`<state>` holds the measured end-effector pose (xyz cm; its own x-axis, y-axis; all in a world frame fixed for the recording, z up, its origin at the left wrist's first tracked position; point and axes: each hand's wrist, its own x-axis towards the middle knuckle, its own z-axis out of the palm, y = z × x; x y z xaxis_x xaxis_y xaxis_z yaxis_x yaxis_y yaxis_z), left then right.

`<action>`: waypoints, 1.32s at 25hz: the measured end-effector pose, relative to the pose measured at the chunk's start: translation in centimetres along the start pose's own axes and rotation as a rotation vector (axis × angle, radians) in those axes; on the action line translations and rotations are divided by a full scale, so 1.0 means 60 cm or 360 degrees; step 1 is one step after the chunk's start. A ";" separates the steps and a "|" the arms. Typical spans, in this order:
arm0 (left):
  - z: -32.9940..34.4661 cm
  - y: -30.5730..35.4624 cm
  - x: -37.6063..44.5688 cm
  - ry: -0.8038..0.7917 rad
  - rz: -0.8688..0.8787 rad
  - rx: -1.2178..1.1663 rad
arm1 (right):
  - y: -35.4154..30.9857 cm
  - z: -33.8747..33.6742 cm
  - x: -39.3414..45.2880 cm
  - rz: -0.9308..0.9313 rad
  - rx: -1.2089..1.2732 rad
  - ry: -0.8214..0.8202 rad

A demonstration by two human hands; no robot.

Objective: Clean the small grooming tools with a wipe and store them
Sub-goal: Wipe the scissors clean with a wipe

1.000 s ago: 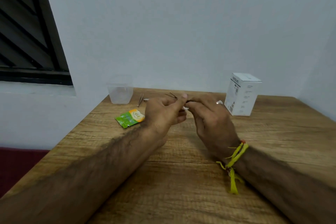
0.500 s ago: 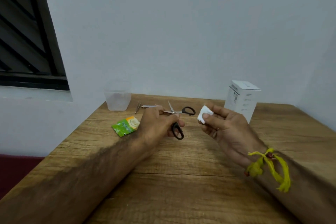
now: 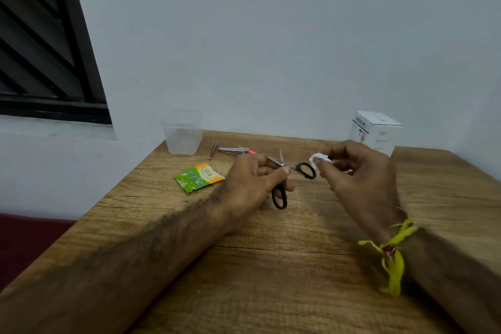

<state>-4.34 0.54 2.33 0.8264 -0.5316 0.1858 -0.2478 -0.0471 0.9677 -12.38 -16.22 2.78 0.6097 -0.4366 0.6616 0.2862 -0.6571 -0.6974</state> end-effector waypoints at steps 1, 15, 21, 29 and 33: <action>0.004 0.000 -0.003 -0.0034 0.0006 0.0022 | -0.002 0.002 -0.003 -0.0217 -0.0080 0.0028; -0.002 -0.015 0.003 -0.0202 0.0058 0.0243 | 0.020 0.016 -0.011 -0.0956 -0.0412 -0.0271; 0.005 -0.018 0.002 -0.0207 0.0254 0.0584 | 0.016 0.031 -0.014 -0.1028 -0.0505 -0.0279; 0.003 -0.022 0.002 -0.0173 0.0223 0.0337 | 0.023 0.032 -0.007 -0.0963 -0.0530 -0.0256; 0.012 -0.023 0.001 -0.0236 0.0139 0.0219 | 0.025 0.036 -0.010 -0.0935 -0.0508 -0.0272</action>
<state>-4.31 -0.05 0.91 0.7181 -0.6566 0.2309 -0.3902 -0.1050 0.9147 -10.74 -15.61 0.76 0.5354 0.1329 0.8340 0.3892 -0.9153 -0.1040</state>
